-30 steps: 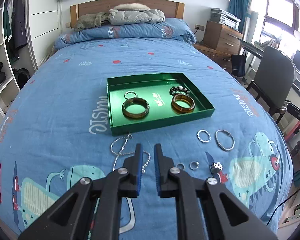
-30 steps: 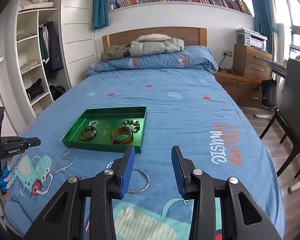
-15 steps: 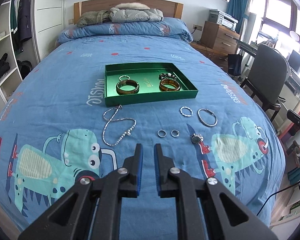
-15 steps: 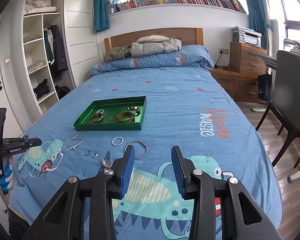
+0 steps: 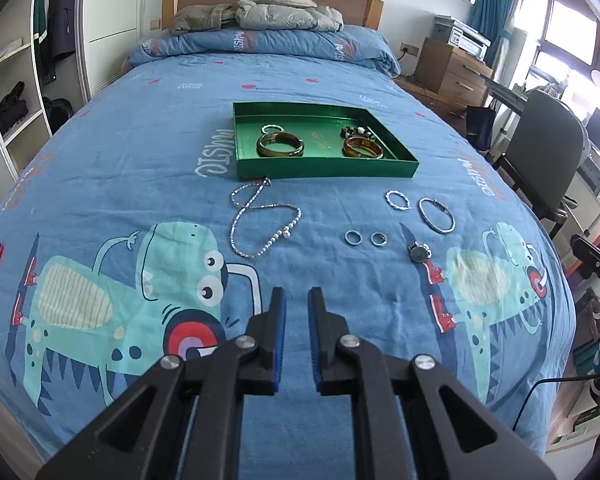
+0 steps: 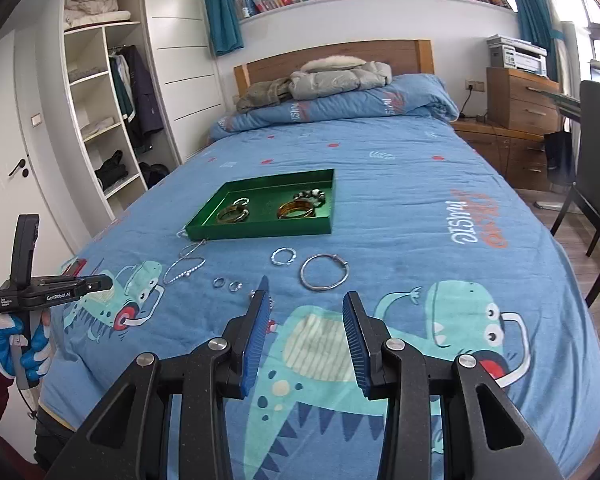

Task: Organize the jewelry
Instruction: 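Grasp the pearl necklace end with the left tool while the right tool moves to a silver ring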

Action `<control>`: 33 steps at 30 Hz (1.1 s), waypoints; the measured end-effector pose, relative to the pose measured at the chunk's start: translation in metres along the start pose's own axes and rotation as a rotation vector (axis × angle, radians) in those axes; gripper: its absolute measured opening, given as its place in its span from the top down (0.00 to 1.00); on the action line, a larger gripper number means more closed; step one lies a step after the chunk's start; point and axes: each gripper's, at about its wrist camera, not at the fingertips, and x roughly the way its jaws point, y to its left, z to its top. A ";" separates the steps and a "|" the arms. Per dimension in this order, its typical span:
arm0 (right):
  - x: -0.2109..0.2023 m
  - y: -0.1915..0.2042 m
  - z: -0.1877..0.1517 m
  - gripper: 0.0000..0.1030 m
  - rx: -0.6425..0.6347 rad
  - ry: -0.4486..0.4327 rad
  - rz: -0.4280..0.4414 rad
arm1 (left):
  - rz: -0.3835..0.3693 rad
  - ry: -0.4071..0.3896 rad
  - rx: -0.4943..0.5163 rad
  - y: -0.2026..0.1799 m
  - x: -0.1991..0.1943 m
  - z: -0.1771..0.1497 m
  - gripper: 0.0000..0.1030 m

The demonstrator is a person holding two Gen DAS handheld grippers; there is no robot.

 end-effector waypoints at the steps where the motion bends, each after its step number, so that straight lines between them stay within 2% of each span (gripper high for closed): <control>1: 0.005 0.006 -0.001 0.63 -0.009 0.009 0.012 | -0.001 0.003 0.000 0.002 0.002 -0.001 0.90; 8: 0.043 0.037 0.001 0.63 -0.087 0.068 0.094 | -0.025 0.027 0.001 0.016 0.020 -0.001 0.89; 15: 0.079 0.055 0.011 0.63 -0.211 0.138 0.172 | -0.068 0.063 0.021 0.020 0.052 0.008 0.79; 27: 0.155 0.053 0.019 0.63 -0.277 0.252 0.213 | -0.060 0.108 0.080 0.026 0.113 0.037 0.78; 33: 0.190 0.067 0.023 0.63 -0.350 0.308 0.250 | -0.067 0.134 0.101 0.030 0.137 0.044 0.78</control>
